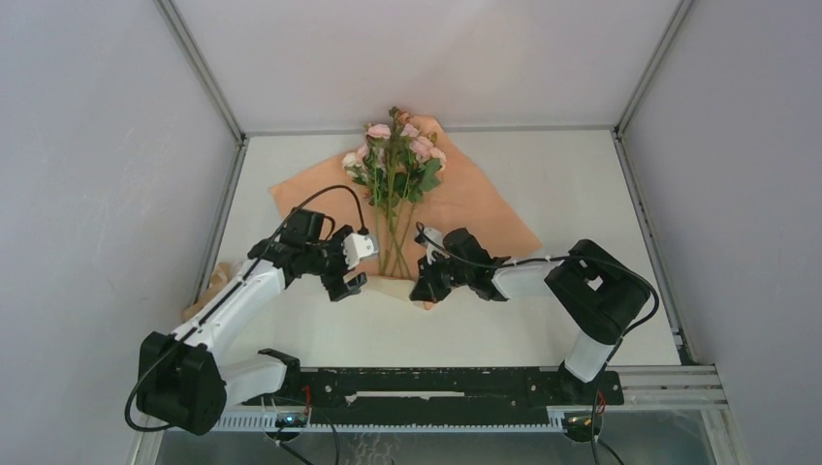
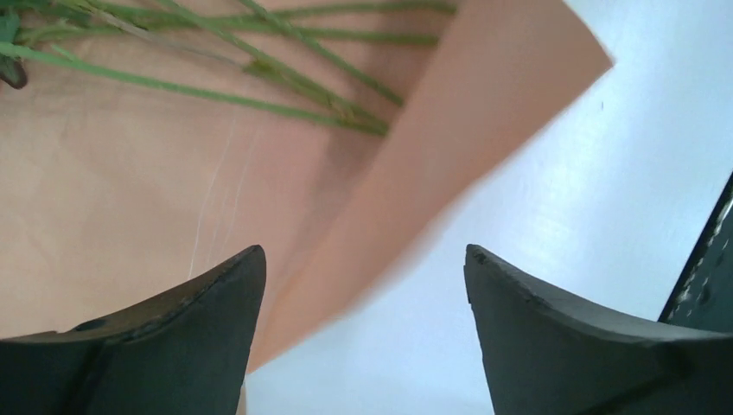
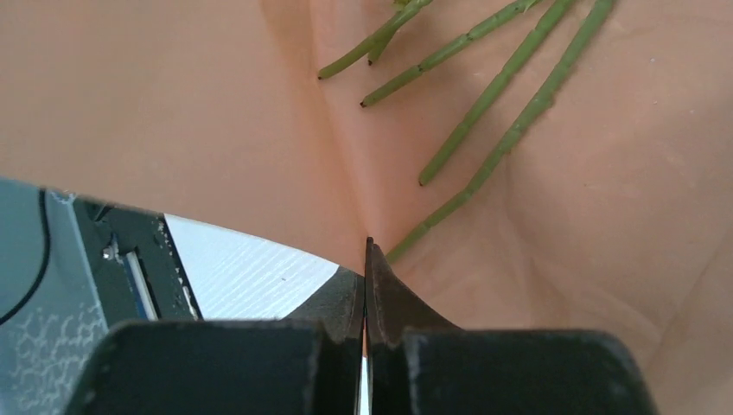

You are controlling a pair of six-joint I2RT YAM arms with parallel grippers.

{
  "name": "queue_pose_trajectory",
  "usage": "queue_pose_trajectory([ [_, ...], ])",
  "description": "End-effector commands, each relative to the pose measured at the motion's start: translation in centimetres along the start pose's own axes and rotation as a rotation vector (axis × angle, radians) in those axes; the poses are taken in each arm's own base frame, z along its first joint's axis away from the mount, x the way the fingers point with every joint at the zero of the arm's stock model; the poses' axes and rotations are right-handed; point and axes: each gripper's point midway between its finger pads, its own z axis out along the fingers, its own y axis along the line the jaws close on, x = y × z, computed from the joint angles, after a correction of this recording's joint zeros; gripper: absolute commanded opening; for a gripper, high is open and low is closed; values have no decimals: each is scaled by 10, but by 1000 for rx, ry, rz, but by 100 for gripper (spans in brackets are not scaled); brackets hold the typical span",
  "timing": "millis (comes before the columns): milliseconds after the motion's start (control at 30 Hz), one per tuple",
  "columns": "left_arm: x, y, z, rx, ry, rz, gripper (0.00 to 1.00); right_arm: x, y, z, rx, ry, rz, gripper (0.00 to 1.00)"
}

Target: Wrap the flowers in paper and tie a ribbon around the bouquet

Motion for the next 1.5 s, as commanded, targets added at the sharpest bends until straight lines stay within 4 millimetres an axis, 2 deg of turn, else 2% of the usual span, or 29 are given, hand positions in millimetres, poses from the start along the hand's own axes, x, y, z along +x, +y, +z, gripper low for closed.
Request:
queue_pose_trajectory([
  [0,28,-12,-5,45,51,289,96,-6,15,-10,-106,5,43,0],
  [67,24,-7,3,14,12,305,100,-4,15,-13,-125,19,47,0],
  [200,1,27,9,-126,-51,226,100,2,16,-20,-125,75,39,0],
  [300,-5,28,13,-113,-71,220,100,6,22,-28,-136,111,25,0],
  [400,-5,16,19,-55,-74,209,98,8,28,-38,-146,133,10,0],
  [533,-1,-27,29,75,-72,243,95,14,32,-46,-139,164,15,0],
  [700,-8,-60,30,129,-90,275,90,33,49,-55,-158,238,4,0],
  [800,-10,-75,28,184,-82,262,78,47,58,-60,-165,293,7,0],
  [933,-23,-92,22,269,-115,175,41,52,59,-63,-154,318,24,0],
  [1000,-26,-106,18,339,-137,146,27,49,56,-63,-142,313,26,1],
  [1067,-27,-114,16,375,-142,103,5,43,53,-64,-132,300,34,10],
  [1100,-27,-113,17,372,-133,79,1,40,51,-66,-125,292,41,18],
  [1167,-26,-107,18,341,-104,39,0,30,45,-71,-112,263,60,34],
  [1267,-25,-85,24,253,-72,-55,0,5,34,-85,-105,176,120,40],
  [1367,-16,-64,32,180,-33,-163,0,-24,15,-88,-28,45,175,40],
  [1467,-7,-54,38,149,4,-197,0,-33,-16,-70,93,-18,262,27],
])
